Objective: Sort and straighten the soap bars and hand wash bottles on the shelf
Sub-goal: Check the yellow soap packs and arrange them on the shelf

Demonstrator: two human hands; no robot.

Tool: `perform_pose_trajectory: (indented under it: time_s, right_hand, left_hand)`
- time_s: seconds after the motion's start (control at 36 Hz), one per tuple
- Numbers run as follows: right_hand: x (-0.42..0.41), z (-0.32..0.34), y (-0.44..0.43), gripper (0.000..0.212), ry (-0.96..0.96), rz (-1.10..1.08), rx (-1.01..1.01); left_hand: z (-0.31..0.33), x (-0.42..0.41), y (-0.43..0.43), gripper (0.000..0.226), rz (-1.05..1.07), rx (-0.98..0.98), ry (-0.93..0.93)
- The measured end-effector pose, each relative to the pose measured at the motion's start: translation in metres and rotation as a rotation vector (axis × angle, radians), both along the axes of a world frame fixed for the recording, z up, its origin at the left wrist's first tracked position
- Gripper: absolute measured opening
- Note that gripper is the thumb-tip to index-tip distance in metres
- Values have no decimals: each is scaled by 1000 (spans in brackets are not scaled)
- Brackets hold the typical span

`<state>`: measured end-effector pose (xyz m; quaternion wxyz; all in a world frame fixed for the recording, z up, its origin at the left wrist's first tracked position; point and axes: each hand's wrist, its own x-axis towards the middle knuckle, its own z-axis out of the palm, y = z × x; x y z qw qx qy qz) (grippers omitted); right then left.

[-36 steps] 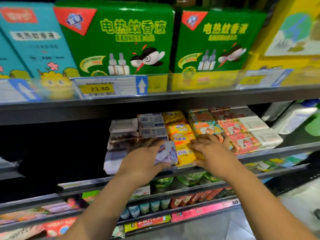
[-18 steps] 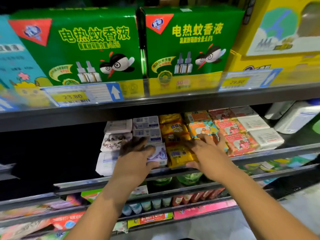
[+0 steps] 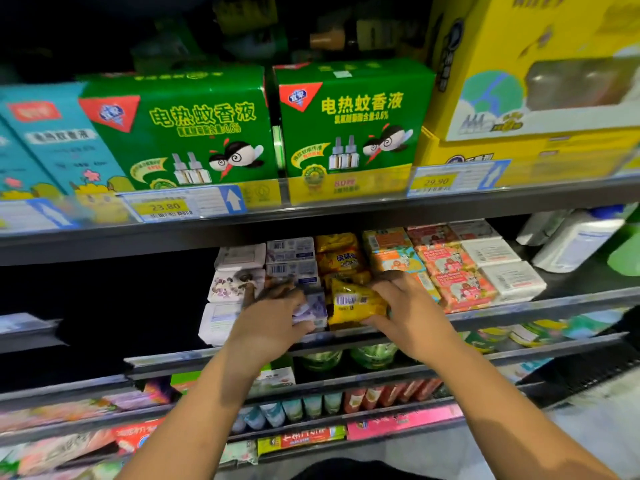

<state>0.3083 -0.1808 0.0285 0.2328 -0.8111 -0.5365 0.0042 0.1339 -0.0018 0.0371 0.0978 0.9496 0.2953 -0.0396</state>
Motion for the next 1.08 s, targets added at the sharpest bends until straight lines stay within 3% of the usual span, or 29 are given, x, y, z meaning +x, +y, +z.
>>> perform_pose_trajectory:
  time_s: [0.08, 0.22, 0.31, 0.42, 0.44, 0.5, 0.58, 0.67, 0.75, 0.81, 0.86, 0.94, 0.97, 1.03, 1.08]
  right_hand:
    - [-3, 14, -5, 53, 164, -33, 26]
    - [-10, 26, -6, 55, 455, -51, -4]
    - [-18, 29, -9, 43, 647, -49, 38]
    - [-33, 38, -11, 12, 909, -64, 159]
    - [-38, 41, -11, 13, 978, -86, 189]
    - [-45, 46, -12, 34, 1129, -109, 180]
    - [-52, 48, -13, 55, 1299, -63, 156]
    - [-58, 51, -13, 34, 1186, -30, 217]
    - [-60, 52, -12, 19, 1146, -52, 281]
    - [-62, 52, -10, 19, 1220, -77, 304]
    - [-64, 54, -8, 19, 1283, -133, 336]
    - [-66, 53, -8, 16, 1400, -199, 394]
    - [-67, 54, -9, 14, 1428, -208, 402]
    - [-68, 54, -11, 13, 1481, -210, 394]
    - [-70, 56, -13, 12, 1556, -182, 367]
  left_hand:
    - [7, 0, 7, 68, -56, -1, -48]
    - [18, -7, -10, 95, -318, -199, -446]
    - [13, -9, -21, 69, -425, -167, -558]
    - [17, -9, -30, 38, -336, -307, -705]
    - [19, -9, -32, 34, -308, -328, -719]
    - [17, -9, -36, 25, -225, -387, -749]
    - [19, -10, -43, 21, 19, -599, -838]
    - [25, -12, -49, 10, 155, -782, -880]
    - [35, -16, -56, 19, 189, -1017, -890]
    - [40, -20, -58, 27, 214, -1027, -905]
    - [43, -24, -57, 45, 190, -1073, -927]
    - [40, -35, -50, 78, -8, -1258, -866]
    - [39, -38, -48, 83, -93, -1216, -781]
    - [37, -41, -46, 80, -208, -886, -600]
    - [34, -40, -48, 70, -222, -567, -595]
